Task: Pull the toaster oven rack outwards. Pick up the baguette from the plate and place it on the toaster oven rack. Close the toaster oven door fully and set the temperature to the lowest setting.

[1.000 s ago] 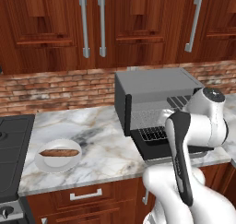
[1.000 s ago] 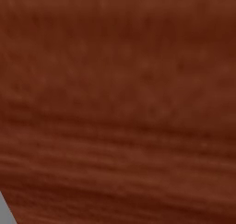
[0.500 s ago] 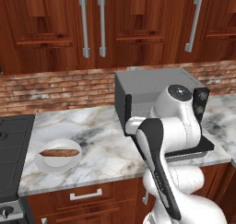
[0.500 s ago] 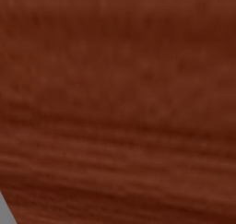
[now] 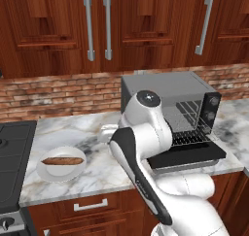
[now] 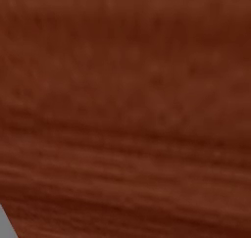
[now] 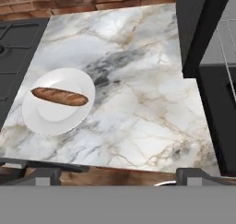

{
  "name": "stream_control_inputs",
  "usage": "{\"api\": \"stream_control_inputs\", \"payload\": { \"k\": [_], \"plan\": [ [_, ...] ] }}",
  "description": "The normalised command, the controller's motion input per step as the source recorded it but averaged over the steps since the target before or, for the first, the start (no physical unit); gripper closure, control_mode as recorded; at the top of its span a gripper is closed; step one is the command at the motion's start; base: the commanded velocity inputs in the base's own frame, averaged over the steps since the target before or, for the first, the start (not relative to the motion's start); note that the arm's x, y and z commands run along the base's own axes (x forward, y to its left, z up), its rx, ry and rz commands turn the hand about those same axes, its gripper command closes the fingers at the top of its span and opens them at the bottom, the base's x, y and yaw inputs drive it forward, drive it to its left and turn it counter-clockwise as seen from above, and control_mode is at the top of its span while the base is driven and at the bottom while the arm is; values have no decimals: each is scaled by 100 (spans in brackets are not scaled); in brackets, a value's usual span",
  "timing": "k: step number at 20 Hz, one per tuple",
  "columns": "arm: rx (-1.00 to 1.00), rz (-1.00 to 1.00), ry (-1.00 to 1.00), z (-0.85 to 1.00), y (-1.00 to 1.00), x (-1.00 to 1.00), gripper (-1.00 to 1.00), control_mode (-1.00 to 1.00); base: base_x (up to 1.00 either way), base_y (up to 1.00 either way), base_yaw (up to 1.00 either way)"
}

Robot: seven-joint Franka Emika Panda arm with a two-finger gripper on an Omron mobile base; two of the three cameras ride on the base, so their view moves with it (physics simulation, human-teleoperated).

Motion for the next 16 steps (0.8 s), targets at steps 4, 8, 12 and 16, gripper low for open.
{"api": "stream_control_inputs", "payload": {
  "k": [4, 8, 12, 16],
  "plan": [
    [-5, 2, 7, 0, 60, 39, -100, -100, 0, 0, 0],
    [-3, 0, 1, -2, 46, 30, -100, -100, 0, 0, 0],
    [-14, 15, 5, -16, 52, 54, -100, -100, 0, 0, 0],
    [-19, 32, 1, -49, 58, 68, -100, -100, 0, 0, 0]
  ]
}}
